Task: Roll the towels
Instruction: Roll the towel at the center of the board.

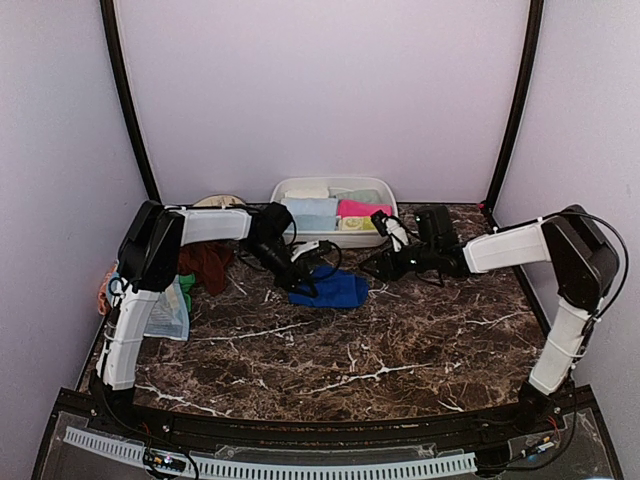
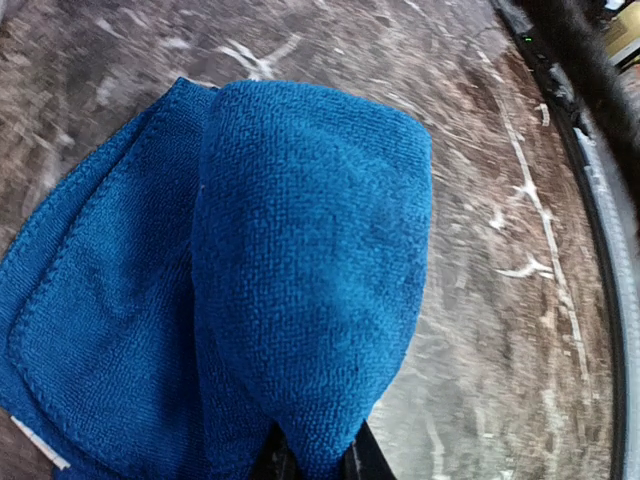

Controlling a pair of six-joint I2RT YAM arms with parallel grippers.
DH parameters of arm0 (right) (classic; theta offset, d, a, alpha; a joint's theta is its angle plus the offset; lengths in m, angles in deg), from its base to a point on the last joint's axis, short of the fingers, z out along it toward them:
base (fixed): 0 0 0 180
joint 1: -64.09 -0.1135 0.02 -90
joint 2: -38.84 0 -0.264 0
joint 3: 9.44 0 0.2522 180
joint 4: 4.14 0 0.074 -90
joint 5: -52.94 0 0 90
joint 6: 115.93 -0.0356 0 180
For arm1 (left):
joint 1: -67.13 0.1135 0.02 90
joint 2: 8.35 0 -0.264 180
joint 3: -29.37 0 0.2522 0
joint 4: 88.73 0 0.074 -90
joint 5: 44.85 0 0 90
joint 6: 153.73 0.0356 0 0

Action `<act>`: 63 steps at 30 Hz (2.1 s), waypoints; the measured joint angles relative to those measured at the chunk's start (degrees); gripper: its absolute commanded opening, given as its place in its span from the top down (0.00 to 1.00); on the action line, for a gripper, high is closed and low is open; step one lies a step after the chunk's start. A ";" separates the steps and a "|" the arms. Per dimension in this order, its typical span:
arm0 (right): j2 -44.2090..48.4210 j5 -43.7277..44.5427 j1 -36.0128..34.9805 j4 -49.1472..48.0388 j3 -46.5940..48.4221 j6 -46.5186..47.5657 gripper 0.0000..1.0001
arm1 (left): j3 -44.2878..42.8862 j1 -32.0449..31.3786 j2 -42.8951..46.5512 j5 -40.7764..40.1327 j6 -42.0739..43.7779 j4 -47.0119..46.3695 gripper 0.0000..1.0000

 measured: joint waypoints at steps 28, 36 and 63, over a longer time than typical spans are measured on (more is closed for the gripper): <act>-0.63 37.88 -32.52 -8.28 -10.93 56.00 0.31 | 6.23 -0.11 2.78 2.89 -7.93 12.37 1.00; -10.67 38.51 -30.51 -9.81 -1.29 57.16 0.70 | 4.09 -0.11 1.75 2.19 -6.86 14.82 0.66; -24.35 -11.28 -10.29 23.98 31.17 2.08 0.92 | 36.70 7.50 32.61 -10.95 0.52 -15.15 0.29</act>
